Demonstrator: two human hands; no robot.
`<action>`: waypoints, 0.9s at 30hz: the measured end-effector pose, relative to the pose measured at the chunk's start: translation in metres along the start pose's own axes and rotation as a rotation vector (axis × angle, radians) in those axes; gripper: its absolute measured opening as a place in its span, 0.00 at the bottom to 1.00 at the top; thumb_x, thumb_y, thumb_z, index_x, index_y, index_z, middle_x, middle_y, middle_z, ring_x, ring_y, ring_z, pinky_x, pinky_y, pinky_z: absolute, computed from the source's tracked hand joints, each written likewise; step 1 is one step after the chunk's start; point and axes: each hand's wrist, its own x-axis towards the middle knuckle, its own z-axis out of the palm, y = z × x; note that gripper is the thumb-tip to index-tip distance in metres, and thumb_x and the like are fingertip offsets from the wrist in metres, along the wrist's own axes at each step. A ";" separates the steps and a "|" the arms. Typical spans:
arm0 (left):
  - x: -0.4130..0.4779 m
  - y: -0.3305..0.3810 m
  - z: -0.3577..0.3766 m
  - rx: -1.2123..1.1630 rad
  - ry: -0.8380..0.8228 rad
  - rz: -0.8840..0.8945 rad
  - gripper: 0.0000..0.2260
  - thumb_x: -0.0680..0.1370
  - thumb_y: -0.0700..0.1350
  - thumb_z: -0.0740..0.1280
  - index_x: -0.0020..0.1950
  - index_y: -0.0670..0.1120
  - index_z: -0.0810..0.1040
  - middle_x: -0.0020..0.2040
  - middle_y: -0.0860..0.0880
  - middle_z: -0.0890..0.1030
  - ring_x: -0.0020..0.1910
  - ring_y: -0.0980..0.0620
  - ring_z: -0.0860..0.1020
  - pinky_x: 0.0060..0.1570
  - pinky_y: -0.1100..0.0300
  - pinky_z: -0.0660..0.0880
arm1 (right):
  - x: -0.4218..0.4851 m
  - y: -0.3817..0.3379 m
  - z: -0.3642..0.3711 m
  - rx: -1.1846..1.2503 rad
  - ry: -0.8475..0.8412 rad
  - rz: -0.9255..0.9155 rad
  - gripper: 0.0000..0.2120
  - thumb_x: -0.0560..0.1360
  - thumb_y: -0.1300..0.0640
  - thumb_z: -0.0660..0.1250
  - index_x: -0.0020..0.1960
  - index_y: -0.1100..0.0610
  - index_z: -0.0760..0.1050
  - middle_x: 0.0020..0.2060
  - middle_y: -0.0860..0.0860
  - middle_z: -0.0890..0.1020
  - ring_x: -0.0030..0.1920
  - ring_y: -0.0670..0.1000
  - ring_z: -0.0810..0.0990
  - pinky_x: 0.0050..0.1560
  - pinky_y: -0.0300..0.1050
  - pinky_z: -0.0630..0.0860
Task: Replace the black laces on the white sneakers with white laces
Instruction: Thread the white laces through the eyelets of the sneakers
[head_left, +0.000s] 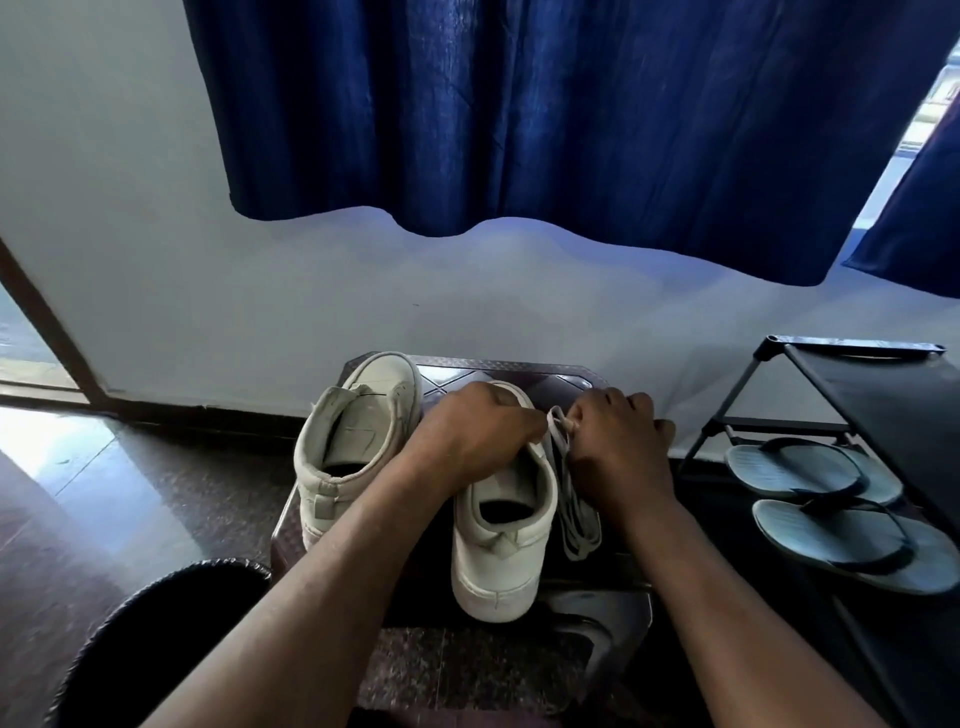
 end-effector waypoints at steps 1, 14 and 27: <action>0.001 -0.001 -0.001 -0.018 -0.010 -0.007 0.13 0.73 0.49 0.71 0.32 0.45 0.75 0.33 0.42 0.73 0.38 0.39 0.71 0.37 0.55 0.67 | -0.006 0.001 -0.002 0.062 0.061 -0.020 0.04 0.82 0.53 0.61 0.52 0.51 0.73 0.52 0.53 0.80 0.59 0.61 0.73 0.53 0.55 0.65; 0.009 -0.008 0.002 0.063 0.044 -0.055 0.11 0.71 0.51 0.73 0.36 0.44 0.80 0.26 0.53 0.74 0.31 0.49 0.72 0.36 0.57 0.70 | -0.034 0.002 -0.001 0.657 0.255 -0.032 0.07 0.73 0.59 0.77 0.45 0.48 0.82 0.39 0.41 0.84 0.42 0.42 0.83 0.47 0.45 0.80; 0.000 -0.016 0.001 0.061 0.052 0.060 0.03 0.71 0.48 0.75 0.40 0.50 0.85 0.39 0.48 0.84 0.35 0.58 0.75 0.35 0.65 0.70 | -0.024 -0.012 -0.004 0.783 0.046 0.078 0.05 0.73 0.59 0.74 0.42 0.49 0.84 0.35 0.41 0.84 0.39 0.38 0.81 0.39 0.29 0.74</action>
